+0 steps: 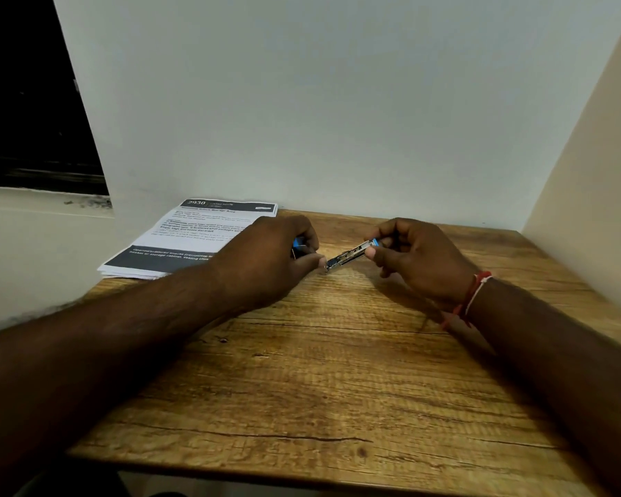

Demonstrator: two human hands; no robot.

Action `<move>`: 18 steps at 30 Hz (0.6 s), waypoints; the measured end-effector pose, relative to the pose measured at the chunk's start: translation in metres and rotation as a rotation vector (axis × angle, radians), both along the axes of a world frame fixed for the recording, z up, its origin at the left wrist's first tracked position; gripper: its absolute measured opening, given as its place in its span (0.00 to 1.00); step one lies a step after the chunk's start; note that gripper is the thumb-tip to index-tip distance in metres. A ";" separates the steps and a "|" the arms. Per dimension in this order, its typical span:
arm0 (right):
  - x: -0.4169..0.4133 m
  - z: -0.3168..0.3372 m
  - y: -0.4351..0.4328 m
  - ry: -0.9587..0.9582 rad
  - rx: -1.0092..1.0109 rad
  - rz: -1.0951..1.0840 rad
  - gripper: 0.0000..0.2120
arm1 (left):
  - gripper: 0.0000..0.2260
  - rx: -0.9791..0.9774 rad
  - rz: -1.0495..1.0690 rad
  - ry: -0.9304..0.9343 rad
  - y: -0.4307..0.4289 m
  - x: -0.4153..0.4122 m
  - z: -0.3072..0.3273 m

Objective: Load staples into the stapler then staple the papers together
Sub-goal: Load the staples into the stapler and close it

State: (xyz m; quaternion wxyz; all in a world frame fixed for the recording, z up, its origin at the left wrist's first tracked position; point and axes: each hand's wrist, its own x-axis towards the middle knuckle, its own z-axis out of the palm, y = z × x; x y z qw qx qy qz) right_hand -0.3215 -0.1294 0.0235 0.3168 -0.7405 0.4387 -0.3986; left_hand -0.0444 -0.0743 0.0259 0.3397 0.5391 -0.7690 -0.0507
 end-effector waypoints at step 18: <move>0.024 0.008 0.033 -0.283 -0.007 0.159 0.15 | 0.08 -0.035 -0.140 0.207 -0.005 -0.003 -0.009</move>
